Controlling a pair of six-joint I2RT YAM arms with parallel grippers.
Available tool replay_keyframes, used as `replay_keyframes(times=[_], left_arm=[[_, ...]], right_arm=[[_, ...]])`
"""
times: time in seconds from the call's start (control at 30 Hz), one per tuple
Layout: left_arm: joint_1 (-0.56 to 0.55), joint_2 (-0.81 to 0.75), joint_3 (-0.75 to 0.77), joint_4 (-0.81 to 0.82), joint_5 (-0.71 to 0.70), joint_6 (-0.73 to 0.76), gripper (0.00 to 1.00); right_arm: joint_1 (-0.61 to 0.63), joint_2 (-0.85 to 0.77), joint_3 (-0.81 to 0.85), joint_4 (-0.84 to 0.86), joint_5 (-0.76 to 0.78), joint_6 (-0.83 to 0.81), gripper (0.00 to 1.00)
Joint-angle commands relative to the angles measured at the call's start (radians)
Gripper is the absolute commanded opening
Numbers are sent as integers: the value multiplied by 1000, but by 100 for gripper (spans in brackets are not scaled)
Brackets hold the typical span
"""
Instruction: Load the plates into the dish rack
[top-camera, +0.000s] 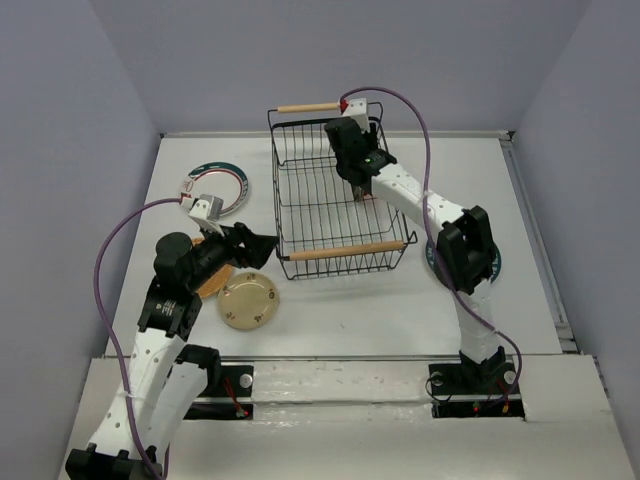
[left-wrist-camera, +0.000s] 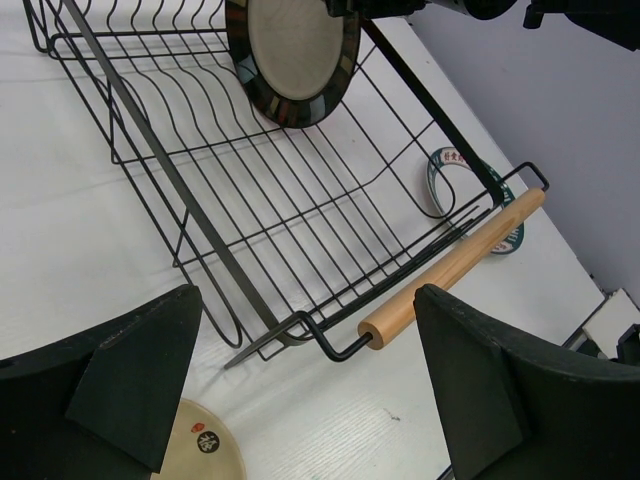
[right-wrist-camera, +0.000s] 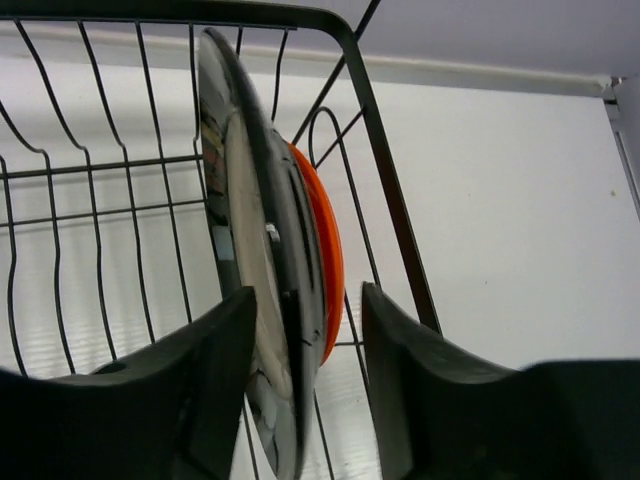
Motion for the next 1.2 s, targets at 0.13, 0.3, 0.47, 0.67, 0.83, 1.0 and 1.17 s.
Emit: replay_keyframes(times=[0.13,0.3,0.47,0.67,0.83,1.0,1.17], left_arm=[[2,2,44,32,22,11,98],[2,2,44,33,22,10,98],[2,-4,44,32,19,11,98],[2,-23,46,26,-12,8,98],[3,-52,44,18,-69,4,98],[5,-43,46,15,-75,1,98],[9,-56,44,16,-73,-5,98]], right_arm=[[-14,-44,22,58,-3,34,72],[-14,-157,13,47,-96,40,76],[-14,-329,-85,36,-269,95,80],[-14,-601,-367,45,-557,132,72],[-1,-780,-599,61,-804,169,57],[-1,-1042,-841,45,-477,256,46],[-194,-1161,-1019,-27,-371,409,43]])
